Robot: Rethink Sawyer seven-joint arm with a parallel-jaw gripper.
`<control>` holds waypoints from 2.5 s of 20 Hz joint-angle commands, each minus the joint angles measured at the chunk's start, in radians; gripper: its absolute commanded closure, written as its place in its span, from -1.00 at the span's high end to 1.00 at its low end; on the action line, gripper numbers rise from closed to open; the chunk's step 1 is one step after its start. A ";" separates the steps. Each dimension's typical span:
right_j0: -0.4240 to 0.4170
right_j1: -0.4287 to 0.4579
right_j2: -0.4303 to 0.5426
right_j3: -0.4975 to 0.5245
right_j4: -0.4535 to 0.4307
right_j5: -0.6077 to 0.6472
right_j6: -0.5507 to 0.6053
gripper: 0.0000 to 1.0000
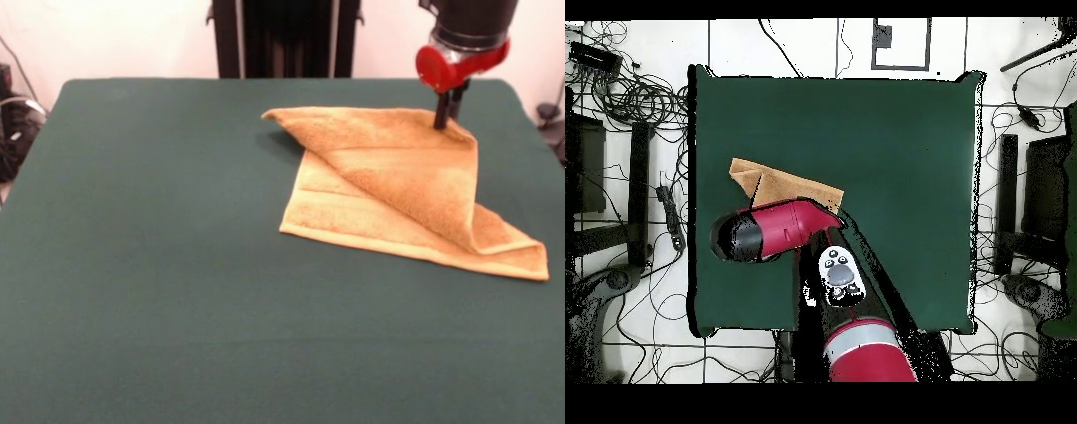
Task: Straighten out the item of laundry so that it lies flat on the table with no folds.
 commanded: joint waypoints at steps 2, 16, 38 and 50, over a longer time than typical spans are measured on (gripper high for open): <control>0.048 0.010 0.006 0.086 0.073 -0.050 0.250 -1.00; 0.062 0.005 -0.001 0.096 0.096 -0.054 0.241 -1.00; 0.116 -0.014 -0.025 0.109 0.132 -0.059 0.271 -1.00; 0.137 -0.015 -0.048 0.118 0.153 -0.076 0.252 -1.00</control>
